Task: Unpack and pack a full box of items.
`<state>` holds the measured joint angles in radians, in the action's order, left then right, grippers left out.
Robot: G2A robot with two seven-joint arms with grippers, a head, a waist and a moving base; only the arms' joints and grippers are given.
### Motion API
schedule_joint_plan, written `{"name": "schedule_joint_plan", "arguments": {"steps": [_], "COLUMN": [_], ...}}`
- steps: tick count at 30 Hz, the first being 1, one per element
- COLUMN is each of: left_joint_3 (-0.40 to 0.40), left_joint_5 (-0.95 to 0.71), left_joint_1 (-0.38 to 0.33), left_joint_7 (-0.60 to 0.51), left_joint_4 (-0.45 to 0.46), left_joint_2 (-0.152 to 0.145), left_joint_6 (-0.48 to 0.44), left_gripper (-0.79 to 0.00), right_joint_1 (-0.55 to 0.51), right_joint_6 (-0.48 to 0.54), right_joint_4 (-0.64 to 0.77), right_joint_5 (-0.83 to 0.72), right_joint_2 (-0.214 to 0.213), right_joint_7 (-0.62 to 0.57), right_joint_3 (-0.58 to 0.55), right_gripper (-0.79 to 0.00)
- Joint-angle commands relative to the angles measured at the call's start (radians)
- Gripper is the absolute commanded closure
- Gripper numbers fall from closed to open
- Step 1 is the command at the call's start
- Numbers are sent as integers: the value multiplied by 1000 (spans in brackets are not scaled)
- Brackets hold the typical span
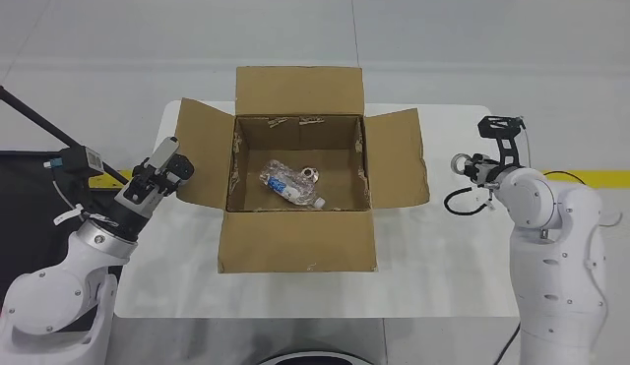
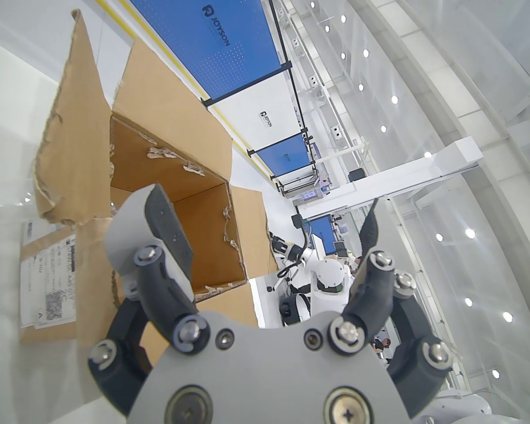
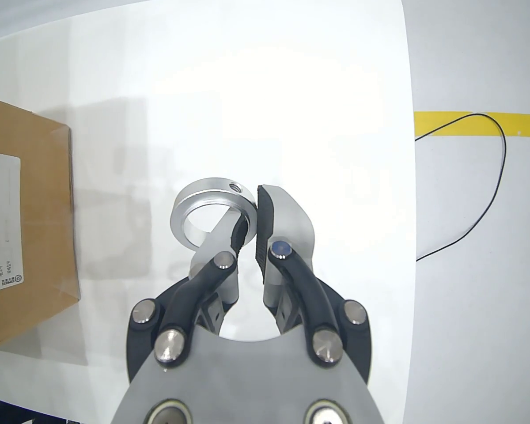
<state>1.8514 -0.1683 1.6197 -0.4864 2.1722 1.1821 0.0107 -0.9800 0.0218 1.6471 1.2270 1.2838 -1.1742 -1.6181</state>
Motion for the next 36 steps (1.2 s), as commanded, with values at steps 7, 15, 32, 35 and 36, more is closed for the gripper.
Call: {"name": "schedule_joint_plan", "arguments": {"steps": [7,15,32,35,36], "left_joint_3": [0,0,0,0,0], "left_joint_5": [0,0,0,0,0], "left_joint_1": [0,0,0,0,0], "left_joint_7": [0,0,0,0,0], "left_joint_4": [0,0,0,0,0], "left_joint_2": [0,0,0,0,0], "left_joint_6": [0,0,0,0,0], "left_gripper": [-785,-785,-785,-785,-785], "right_joint_1": [-5,103,351,375,379], "right_joint_6": [-2,-59,-22,-6,-5], "right_joint_4": [-3,-162,-560,-615,-628], "right_joint_5": [1,91,189,188,187], "right_joint_2": [0,2,6,7,8], "right_joint_7": [13,-14,-113,-114,-112], "right_joint_3": [1,88,202,215,218], "right_gripper": [0,0,0,0,0]}}
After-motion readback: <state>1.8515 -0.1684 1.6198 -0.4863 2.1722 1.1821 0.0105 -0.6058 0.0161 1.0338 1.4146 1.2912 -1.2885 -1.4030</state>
